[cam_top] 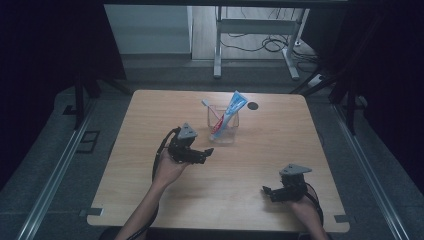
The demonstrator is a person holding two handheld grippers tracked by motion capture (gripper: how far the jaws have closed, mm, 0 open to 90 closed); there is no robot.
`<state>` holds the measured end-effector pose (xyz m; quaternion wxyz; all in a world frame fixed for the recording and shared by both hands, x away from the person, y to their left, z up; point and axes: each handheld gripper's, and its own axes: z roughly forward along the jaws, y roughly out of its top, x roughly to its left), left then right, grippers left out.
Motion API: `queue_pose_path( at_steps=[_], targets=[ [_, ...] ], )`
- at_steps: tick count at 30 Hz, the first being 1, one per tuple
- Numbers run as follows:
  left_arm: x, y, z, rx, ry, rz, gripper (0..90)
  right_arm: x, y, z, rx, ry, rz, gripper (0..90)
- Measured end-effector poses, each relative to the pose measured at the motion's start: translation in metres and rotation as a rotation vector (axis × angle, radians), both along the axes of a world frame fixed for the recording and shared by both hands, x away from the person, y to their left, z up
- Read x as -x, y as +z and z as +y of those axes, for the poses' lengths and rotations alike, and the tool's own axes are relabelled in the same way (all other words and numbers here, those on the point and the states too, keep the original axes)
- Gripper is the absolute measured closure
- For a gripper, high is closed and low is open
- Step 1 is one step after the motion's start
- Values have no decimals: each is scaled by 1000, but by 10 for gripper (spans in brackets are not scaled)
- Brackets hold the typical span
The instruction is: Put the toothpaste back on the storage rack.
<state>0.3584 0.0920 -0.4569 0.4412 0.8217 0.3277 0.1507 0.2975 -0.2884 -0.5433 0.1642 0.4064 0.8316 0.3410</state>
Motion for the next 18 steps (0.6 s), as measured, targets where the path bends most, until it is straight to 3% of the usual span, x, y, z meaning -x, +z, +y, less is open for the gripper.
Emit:
queue_pose_path(
  at_steps=[18],
  targets=[
    [26,-22,23,0,18,24,134,0,0,1,1,-9,1,0]
  ],
)
